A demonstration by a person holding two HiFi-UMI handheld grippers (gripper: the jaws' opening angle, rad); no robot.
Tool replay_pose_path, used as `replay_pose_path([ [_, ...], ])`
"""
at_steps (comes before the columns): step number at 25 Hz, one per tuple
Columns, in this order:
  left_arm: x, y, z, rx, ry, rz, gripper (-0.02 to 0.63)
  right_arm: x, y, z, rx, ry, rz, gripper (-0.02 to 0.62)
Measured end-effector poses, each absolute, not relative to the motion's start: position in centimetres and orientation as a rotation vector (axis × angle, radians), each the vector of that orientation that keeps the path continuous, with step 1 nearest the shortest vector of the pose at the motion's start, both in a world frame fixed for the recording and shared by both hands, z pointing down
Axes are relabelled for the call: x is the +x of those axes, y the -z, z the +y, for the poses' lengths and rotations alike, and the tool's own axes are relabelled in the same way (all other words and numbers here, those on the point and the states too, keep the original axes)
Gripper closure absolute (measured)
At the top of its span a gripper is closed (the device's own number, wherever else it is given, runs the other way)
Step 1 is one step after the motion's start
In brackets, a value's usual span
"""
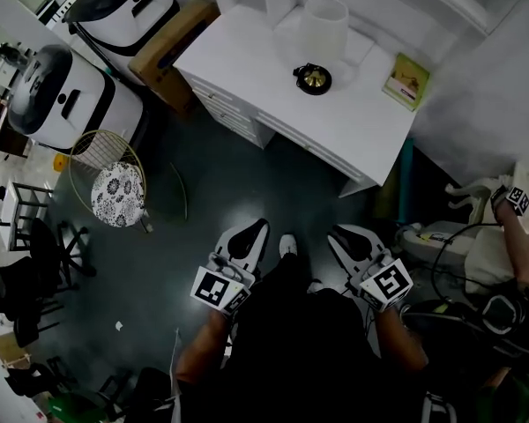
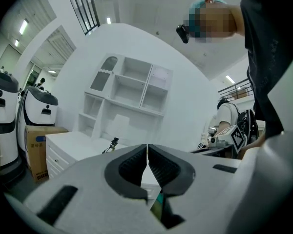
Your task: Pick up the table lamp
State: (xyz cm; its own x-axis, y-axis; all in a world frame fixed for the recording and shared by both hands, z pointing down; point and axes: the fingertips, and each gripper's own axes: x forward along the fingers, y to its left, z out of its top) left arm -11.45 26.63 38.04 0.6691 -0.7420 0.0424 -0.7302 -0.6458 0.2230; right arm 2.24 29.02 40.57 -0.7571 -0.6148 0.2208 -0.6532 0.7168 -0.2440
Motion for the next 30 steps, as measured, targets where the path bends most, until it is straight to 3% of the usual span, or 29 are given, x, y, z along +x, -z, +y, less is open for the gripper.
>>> replay_pose_path([
  [30,-11.2,-37.0,14.5,2.707,0.036,-1.160,0.581,2.9,-41.7,17.2,1.140,-0.514,-2.807,0.518],
])
